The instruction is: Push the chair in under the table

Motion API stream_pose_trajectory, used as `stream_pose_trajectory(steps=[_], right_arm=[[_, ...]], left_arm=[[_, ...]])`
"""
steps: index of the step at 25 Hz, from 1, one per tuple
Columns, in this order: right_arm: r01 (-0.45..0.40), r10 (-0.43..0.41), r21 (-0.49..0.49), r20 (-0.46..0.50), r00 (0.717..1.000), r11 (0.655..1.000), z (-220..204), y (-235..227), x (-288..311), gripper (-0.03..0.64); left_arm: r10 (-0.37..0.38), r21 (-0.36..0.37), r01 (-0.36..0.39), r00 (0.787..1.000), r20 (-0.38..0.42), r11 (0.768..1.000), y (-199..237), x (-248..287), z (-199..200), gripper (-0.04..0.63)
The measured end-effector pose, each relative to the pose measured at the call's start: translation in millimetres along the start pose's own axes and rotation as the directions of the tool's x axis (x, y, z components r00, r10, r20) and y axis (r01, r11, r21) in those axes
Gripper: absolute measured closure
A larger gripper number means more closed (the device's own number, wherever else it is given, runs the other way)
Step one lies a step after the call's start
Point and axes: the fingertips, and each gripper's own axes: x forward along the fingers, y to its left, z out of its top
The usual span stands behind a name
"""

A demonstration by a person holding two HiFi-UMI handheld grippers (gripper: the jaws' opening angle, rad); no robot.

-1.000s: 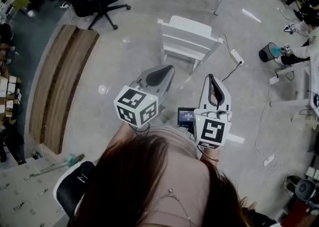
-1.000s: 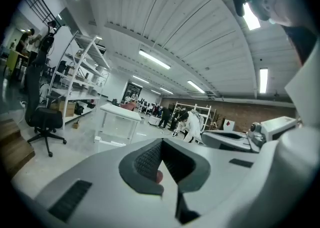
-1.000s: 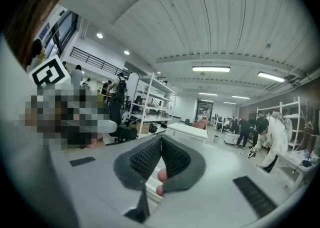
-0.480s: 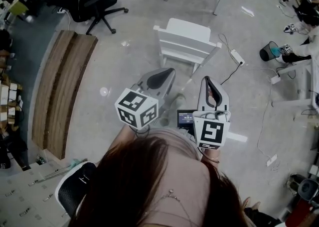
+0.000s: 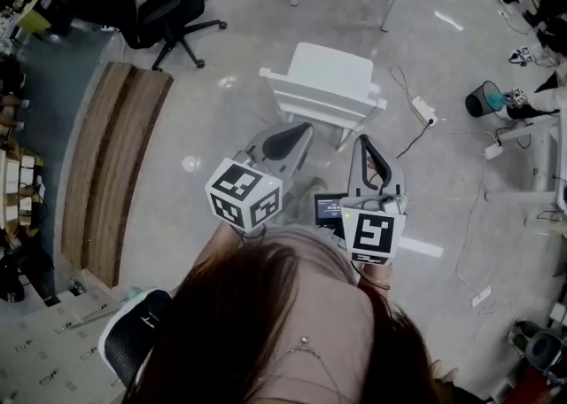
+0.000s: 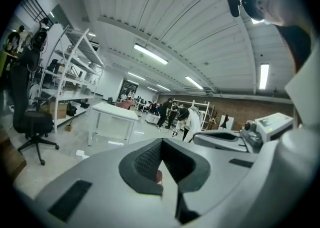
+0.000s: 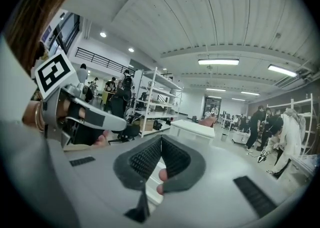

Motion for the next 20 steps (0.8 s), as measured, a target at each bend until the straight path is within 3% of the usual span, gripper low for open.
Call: stream_pose_trajectory(steps=[11,20], right_arm=[[-0.139,0.140,-0.024,0.006,0.990,0.990,-10,-45,51,0.597],[-0.214,0.214,-0.050,-0.009,0.977,0.975,-13,-59,74,0.597]], left_arm=[[0.035,0.017,-0.036,0.999,0.038,0.999,9,73,23,0.589],[0.031,0.038,-0.030,0.999,-0.020,0.999,13,92,24,0.589]])
